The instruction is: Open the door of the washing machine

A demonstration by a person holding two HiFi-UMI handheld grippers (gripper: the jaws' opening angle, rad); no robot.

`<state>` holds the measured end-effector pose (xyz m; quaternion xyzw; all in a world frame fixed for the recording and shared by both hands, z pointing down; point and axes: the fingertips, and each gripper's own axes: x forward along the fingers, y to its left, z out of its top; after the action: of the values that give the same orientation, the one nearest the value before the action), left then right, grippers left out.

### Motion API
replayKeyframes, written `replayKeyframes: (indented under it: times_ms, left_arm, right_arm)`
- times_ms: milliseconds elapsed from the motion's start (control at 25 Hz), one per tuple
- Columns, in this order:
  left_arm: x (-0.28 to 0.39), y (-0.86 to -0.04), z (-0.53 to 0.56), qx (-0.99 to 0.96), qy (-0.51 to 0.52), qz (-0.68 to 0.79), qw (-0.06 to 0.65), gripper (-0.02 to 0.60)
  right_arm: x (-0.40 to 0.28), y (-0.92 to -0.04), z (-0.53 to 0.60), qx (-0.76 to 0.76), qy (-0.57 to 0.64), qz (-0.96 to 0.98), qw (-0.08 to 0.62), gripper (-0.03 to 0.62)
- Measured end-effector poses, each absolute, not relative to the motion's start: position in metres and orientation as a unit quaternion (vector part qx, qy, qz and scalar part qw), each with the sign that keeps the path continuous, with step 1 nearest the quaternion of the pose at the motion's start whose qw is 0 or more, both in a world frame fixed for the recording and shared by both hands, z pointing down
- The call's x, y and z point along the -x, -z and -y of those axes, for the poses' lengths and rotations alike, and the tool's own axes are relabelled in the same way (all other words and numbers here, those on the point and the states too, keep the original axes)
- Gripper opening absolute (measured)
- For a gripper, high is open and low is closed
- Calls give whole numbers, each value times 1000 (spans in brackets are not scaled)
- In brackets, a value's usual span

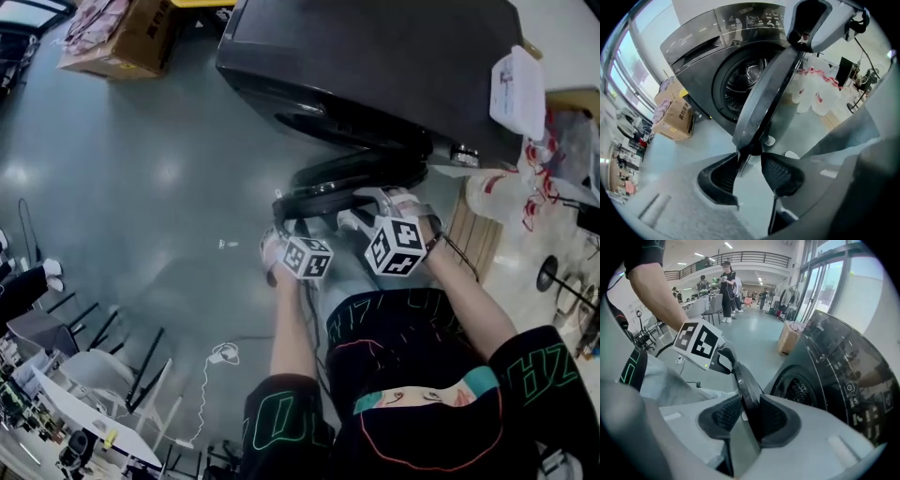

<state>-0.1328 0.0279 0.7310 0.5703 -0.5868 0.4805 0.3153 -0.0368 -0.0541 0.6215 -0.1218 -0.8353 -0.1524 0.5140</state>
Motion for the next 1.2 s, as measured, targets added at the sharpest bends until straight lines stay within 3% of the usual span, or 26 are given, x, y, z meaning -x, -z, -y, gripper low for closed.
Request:
replayKeyframes:
  times_ms: [720, 960, 1200]
  left_arm:
    - [33, -737, -105, -474, -429, 657, 399, 158]
    - [-26, -735, -131, -435, -388, 701, 410, 156]
    - [-111, -737, -155, -410, -346, 702, 468, 135]
  right_arm:
    - [-31, -626, 3, 230, 225, 811, 489, 133]
    - [-70, -625, -13, 279, 258, 788, 484, 138]
    - [-124, -628, -30, 339, 305, 738, 498, 146]
